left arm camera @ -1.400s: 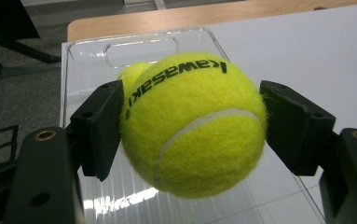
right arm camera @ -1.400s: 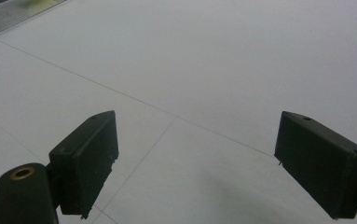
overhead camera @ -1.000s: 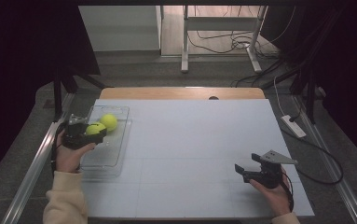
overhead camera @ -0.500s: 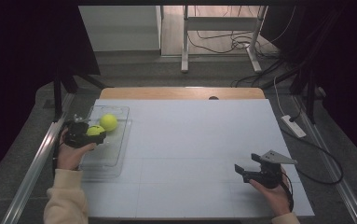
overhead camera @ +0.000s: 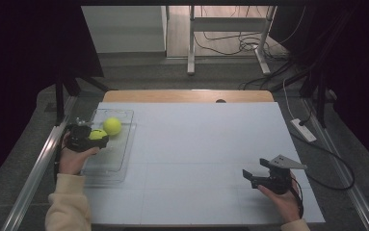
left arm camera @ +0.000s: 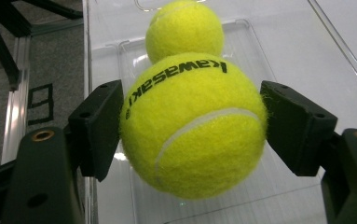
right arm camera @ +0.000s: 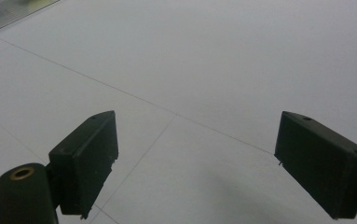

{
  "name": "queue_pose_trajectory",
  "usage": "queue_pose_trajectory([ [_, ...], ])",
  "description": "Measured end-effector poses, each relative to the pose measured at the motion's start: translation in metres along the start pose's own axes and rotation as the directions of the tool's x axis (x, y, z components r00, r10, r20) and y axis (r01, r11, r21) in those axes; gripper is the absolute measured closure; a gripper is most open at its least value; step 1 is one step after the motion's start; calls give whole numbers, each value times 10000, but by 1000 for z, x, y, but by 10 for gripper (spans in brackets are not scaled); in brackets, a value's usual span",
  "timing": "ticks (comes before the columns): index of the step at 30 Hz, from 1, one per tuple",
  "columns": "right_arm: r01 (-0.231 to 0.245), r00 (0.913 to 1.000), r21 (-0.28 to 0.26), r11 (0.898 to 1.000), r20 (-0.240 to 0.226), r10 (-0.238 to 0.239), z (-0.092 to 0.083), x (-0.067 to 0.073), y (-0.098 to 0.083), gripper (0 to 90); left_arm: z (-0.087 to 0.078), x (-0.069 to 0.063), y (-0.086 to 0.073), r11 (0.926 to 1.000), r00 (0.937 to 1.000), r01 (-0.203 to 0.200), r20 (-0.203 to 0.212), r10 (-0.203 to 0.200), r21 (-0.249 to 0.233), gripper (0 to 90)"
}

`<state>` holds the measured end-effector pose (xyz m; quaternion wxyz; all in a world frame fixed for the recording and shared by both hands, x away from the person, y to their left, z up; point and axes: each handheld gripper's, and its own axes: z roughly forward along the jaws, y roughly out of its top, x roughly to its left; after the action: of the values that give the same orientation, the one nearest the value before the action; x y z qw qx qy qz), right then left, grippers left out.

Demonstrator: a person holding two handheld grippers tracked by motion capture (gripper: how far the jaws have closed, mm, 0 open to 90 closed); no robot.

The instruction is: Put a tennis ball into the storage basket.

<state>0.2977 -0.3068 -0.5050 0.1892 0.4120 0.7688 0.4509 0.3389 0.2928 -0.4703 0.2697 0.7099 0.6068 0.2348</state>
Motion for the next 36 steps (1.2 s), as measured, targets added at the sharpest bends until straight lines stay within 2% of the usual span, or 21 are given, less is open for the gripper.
queue_pose_trajectory([
  [1, 0, 10000, 0, 10000, 0, 0, 0, 0, 0, 131, -1, 1, 0, 9997, 9999, 133, -48, -134, -210, 241],
  [3, 8, 10000, -6, 10000, -16, -8, 0, 0, 0, 130, -7, 3, 2, 9976, 9992, 398, -26, -400, -567, 179],
  [8, -15, 10000, -35, 10000, -2, 15, 0, 0, 0, 130, -14, 1, 3, 9940, 9983, 517, 300, -490, -961, 134],
  [15, -20, 10000, -70, 10000, 7, 20, -1, 0, 0, 130, -13, -3, 2, 9938, 9970, 433, 690, -364, -1019, 125],
  [20, -58, 10000, -81, 9999, -15, 58, -1, -1, 1, 130, -17, -6, 0, 9911, 9929, 489, 1138, -348, -1237, 126],
  [23, -61, 10000, -156, 9999, -59, 60, -1, 0, 2, 130, -19, -9, -1, 9895, 9901, 403, 1388, -209, -1386, 128],
  [24, -49, 10000, -163, 9999, -66, 48, -1, 0, 3, 130, -20, -11, -2, 9884, 9885, 378, 1504, -155, -1469, 128],
  [28, -54, 9999, -182, 9998, -99, 53, -1, 0, 4, 129, -25, -15, -4, 9830, 9880, 273, 1546, 11, -1816, 129],
  [29, -121, 9998, -213, 9997, -132, 118, -3, 0, 3, 129, -27, -17, -5, 9794, 9842, 276, 1766, 83, -1998, 129],
  [30, -121, 9998, -213, 9997, -132, 118, -3, 0, 3, 129, -27, -17, -5, 9794, 9842, 276, 1766, 83, -1998, 129],
  [34, -124, 9999, -240, 9996, -97, 122, -4, -2, 2, 129, -32, -21, -5, 9716, 9794, 285, 2011, 198, -2347, 130],
  [36, -154, 9999, -214, 9997, -40, 154, -6, -4, 1, 130, -36, -25, -6, 9643, 9713, 343, 2361, 297, -2625, 134],
])
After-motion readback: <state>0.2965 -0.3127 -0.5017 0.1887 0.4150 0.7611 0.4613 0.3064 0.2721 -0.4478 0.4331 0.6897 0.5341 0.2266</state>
